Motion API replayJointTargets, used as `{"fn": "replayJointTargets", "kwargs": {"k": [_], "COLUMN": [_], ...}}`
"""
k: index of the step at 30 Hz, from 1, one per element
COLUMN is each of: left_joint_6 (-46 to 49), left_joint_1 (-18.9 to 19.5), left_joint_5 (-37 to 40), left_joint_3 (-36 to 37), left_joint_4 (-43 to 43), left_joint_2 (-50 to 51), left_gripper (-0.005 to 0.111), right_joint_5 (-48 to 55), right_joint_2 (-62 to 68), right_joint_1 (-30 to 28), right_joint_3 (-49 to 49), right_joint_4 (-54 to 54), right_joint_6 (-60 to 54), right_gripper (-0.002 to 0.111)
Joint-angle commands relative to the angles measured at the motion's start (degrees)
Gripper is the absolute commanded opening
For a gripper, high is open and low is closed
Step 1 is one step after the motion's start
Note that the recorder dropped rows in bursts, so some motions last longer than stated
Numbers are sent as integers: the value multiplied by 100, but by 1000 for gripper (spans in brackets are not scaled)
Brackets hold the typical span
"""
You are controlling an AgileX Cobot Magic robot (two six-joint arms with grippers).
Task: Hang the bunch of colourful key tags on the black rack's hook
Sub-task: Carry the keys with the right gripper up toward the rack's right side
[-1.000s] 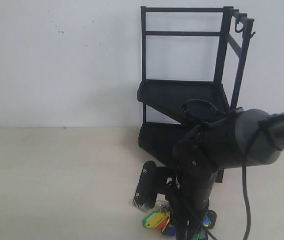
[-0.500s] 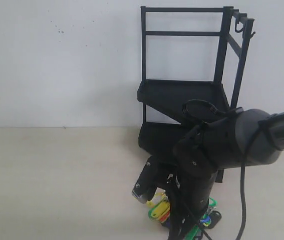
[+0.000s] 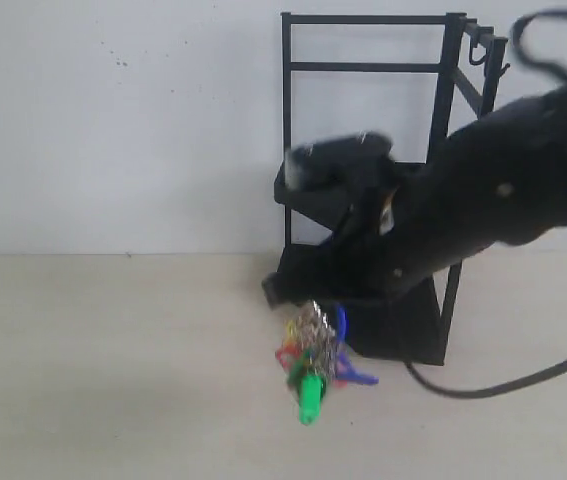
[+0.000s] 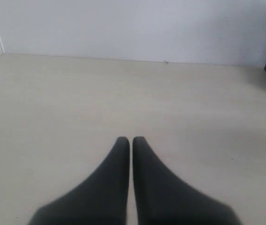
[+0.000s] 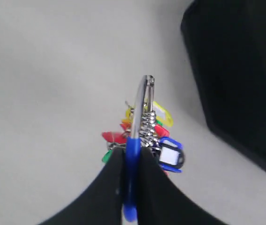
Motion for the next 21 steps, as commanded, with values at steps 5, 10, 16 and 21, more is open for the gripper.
{"fn": "replayJointTargets", "kwargs": {"k": [5, 10, 16, 21], "left_joint_6": [2, 2, 2, 2], "left_joint_1": [19, 19, 19, 19], "left_joint_5": [-64, -64, -64, -64], "left_joint_3": [-14, -14, -14, -14], "left_joint_4": [-11, -11, -11, -11], "left_joint_2": [20, 20, 20, 20], "left_gripper": [4, 4, 4, 4], "right_joint_5": [-633, -1116, -698, -920], "right_joint_2": [-2650, -3958, -4309, -4432], "right_joint_1": [-491, -905, -980, -1469], "right_joint_3": [426, 1016, 1762, 1760], "right_joint_4": [-83, -231, -98, -2259], "right_joint_6": [270, 332, 362, 1811], "right_gripper": [0, 0, 0, 0]}}
